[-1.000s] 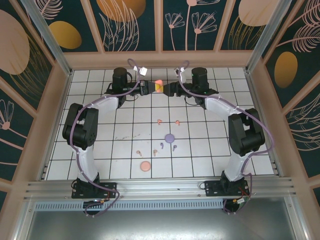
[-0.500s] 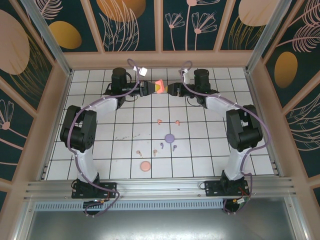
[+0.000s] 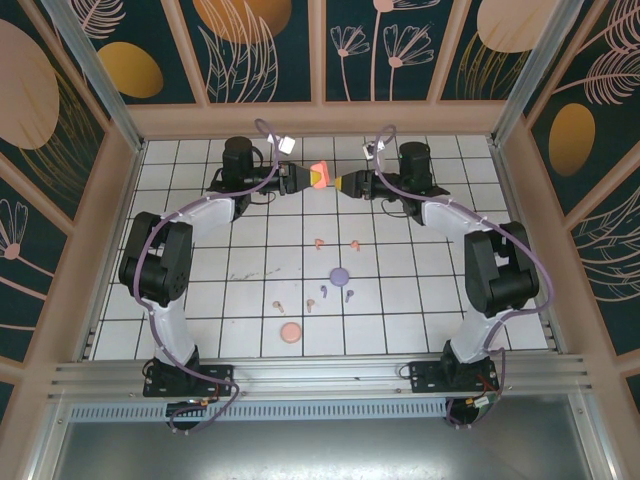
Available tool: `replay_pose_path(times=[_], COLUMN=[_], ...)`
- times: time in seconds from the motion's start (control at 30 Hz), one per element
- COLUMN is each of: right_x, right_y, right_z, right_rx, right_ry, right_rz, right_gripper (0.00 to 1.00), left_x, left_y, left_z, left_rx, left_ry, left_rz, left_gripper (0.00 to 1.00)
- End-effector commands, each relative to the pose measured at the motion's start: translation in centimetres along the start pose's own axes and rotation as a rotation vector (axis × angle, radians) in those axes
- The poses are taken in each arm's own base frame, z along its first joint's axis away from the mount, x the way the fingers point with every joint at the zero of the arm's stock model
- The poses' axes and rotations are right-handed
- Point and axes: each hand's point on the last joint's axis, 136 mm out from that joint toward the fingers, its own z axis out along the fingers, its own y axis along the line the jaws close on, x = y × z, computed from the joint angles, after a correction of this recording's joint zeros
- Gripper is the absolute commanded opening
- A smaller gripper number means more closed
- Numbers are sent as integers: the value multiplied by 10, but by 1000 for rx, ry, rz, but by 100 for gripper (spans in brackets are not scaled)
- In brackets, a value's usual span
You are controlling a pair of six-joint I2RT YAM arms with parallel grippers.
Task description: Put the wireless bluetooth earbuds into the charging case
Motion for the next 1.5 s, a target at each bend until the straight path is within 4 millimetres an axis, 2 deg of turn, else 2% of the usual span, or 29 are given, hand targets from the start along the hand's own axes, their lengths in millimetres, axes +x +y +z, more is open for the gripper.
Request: replay_pose_path(times=[0.0,0.23,0.6,1.2,1.3,1.47], right_x=[-20,-29,-25,-20,-19,-19], right_y=[28,27,18,24,26,30], right_z=[-5,0,7,18,19,19], right_rx=[-112,-144,-147,-206,-220,-236], right_ry=[-33,-58,-54,-39,-36,-35], right_rz=[-45,-16,22,49,51,49], right_gripper=[52,48,45,36,29,11], left_x=[-10,-14,-17,-17,-16,-15], left_y=[-25,-32,-41,-43,-42,-39], left_z=[-2,-2,1,5,6,7], left_rx=[64,85,98,103,101,95], left_ry=[-18,-31,-39,-45,-44,-44], left_rz=[63,73,90,92,89,86], left_gripper=[0,0,0,0,0,0])
